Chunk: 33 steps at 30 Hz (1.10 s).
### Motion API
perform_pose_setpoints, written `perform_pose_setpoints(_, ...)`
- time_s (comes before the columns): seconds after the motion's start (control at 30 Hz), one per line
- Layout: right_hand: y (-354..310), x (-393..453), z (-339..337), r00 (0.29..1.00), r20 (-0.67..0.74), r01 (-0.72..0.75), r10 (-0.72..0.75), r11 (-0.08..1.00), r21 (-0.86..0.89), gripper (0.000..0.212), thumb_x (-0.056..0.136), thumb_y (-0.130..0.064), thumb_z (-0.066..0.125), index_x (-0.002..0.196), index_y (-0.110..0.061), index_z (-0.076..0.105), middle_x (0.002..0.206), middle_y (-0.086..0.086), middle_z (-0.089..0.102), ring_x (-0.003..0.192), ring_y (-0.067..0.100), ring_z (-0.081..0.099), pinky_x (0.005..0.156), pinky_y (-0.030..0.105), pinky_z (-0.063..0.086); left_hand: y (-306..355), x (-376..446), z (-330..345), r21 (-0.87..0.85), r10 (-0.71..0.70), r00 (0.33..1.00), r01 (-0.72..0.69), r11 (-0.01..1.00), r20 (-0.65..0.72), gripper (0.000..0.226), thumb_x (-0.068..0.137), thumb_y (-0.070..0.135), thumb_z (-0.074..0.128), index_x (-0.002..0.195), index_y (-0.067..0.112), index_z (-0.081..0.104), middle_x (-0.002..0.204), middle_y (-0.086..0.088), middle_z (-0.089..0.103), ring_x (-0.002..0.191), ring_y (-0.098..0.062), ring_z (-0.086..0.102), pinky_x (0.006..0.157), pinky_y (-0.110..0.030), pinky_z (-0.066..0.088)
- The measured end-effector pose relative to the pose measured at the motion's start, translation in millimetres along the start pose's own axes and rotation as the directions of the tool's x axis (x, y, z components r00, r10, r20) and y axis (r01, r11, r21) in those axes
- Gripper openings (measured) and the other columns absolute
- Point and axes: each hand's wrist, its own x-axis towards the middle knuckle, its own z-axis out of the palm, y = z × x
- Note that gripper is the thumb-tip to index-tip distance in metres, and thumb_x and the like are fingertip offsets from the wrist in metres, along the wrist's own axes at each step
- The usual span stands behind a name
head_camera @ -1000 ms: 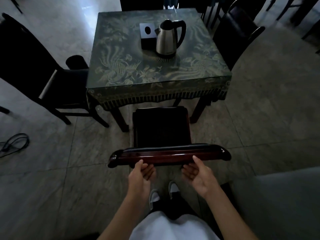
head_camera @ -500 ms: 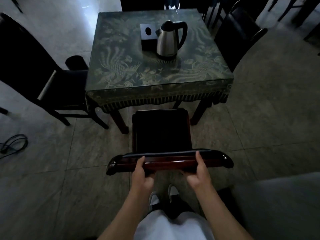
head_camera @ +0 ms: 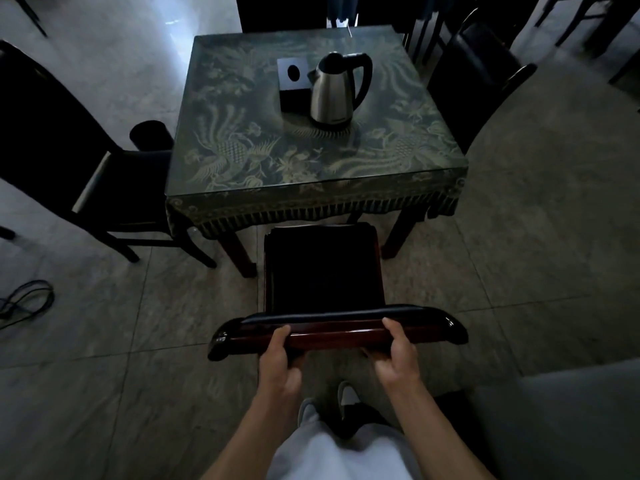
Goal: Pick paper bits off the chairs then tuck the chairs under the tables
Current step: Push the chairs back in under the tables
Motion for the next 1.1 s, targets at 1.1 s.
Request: perform_pose_setpoints(1.1, -67.0, 112.4, 112.5, 0.998, 0.066, 0.002, -0.002, 1.000, -0.004, 0.049, 0.088, -0.007, 0.061, 0.136, -0.008, 0.048, 0.118, 0.020, 0.061, 0.101, 0.035, 0.063, 0.067, 0.050, 0.056, 44.8, 76.3, 136.7, -0.064, 0.026, 0.999, -0.028, 0.998, -0.030, 0.050, 0.091, 0.006, 0.059, 0.138, 0.004, 0.045, 0.134, -0.023, 0.056, 0.121, -0.037, 0.055, 0.071, -0.048, 0.053)
